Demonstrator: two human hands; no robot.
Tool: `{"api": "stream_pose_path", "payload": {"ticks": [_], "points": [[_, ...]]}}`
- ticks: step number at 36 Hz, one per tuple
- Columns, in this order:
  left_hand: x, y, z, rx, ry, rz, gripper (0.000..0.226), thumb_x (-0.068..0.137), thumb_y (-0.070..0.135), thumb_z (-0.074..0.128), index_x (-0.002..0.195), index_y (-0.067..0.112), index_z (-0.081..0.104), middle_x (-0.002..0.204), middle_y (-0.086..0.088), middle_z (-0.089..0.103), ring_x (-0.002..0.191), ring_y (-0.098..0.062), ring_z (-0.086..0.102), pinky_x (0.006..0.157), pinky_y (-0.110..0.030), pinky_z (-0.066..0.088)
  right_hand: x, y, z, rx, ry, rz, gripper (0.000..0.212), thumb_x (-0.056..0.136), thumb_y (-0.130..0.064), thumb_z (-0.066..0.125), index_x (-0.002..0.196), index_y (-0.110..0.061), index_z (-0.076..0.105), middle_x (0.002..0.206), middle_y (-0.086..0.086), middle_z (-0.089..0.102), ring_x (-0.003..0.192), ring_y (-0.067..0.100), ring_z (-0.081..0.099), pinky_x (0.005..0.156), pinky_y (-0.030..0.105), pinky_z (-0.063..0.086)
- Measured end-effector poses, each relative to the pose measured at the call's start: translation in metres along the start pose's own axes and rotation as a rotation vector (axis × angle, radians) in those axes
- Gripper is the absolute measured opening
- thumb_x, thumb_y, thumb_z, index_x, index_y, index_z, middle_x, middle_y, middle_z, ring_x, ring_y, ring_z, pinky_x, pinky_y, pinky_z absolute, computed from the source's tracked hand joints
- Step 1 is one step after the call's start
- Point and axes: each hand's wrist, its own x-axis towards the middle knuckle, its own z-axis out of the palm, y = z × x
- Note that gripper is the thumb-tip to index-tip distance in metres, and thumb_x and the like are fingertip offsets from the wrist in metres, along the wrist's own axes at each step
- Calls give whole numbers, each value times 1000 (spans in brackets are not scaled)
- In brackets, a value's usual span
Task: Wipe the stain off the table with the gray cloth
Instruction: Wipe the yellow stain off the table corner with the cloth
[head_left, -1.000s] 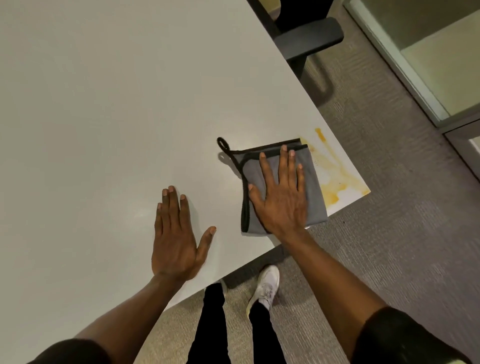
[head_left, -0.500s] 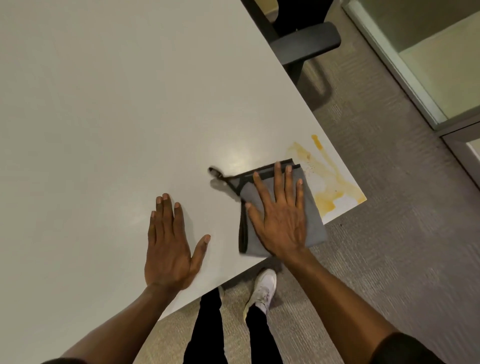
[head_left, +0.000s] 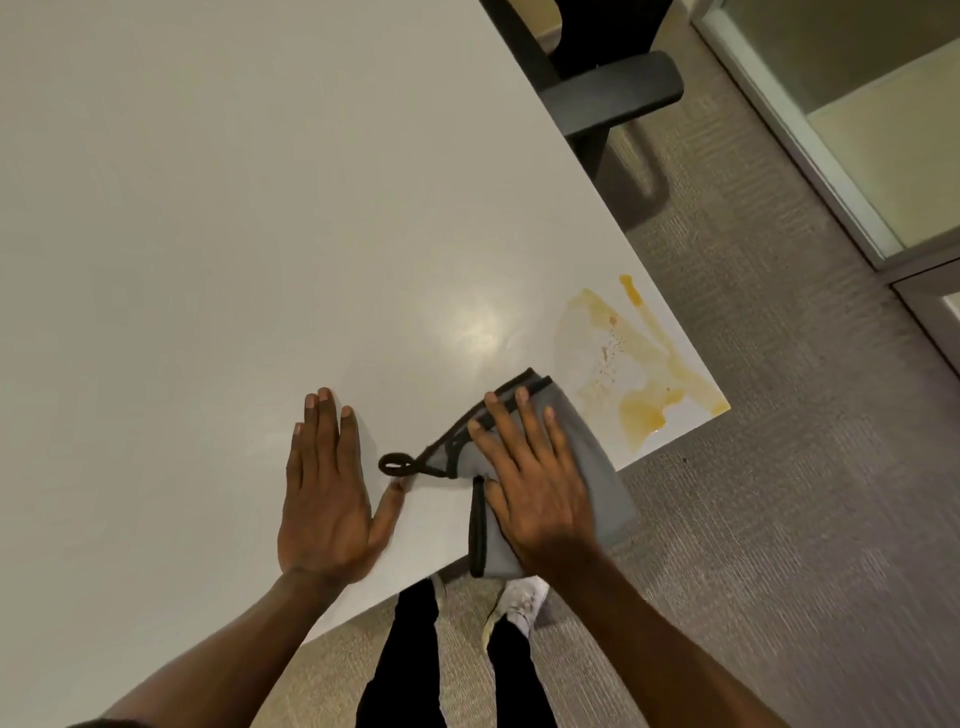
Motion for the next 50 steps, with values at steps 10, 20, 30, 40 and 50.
{"api": "stream_pose_path", "payload": {"ticks": [10, 20, 30, 40, 50], "points": [[0, 1, 1, 9, -3, -27, 100, 107, 68, 39, 178, 7, 5, 189, -12, -12, 176, -29, -10, 143, -53, 7, 95, 45, -23, 67, 120, 178, 52, 110, -29, 34, 159, -16, 46, 174, 8, 29, 164, 35, 17, 131, 58, 20], [0, 0, 2, -5, 7, -1, 101, 106, 68, 37, 177, 2, 8, 188, -16, -8, 176, -33, -5, 141, -58, 13, 18, 8, -8, 103, 54, 83, 55, 107, -27, 40, 161, -19, 43, 176, 3, 23, 166, 28, 9, 132, 56, 21], [0, 1, 1, -12, 6, -7, 100, 106, 68, 36, 178, 5, 6, 189, -13, -10, 177, -31, -6, 142, -57, 12, 111, 64, -29, 122, 188, 308, 51, 109, -28, 33, 156, -15, 47, 174, 5, 31, 164, 31, 17, 130, 57, 22], [0, 1, 2, -7, 15, -4, 101, 105, 68, 37, 178, 4, 9, 189, -14, -7, 177, -32, -4, 141, -60, 15, 25, 16, -7, 139, 92, 89, 53, 105, -20, 51, 157, -17, 49, 175, 3, 27, 165, 29, 14, 129, 56, 27], [0, 1, 0, -6, 21, 3, 100, 106, 67, 39, 177, 1, 12, 189, -16, -5, 177, -32, -5, 141, -59, 13, 92, 73, -30, 132, 236, 303, 47, 110, -22, 39, 155, -16, 49, 173, 6, 32, 164, 30, 18, 130, 57, 21]]}}
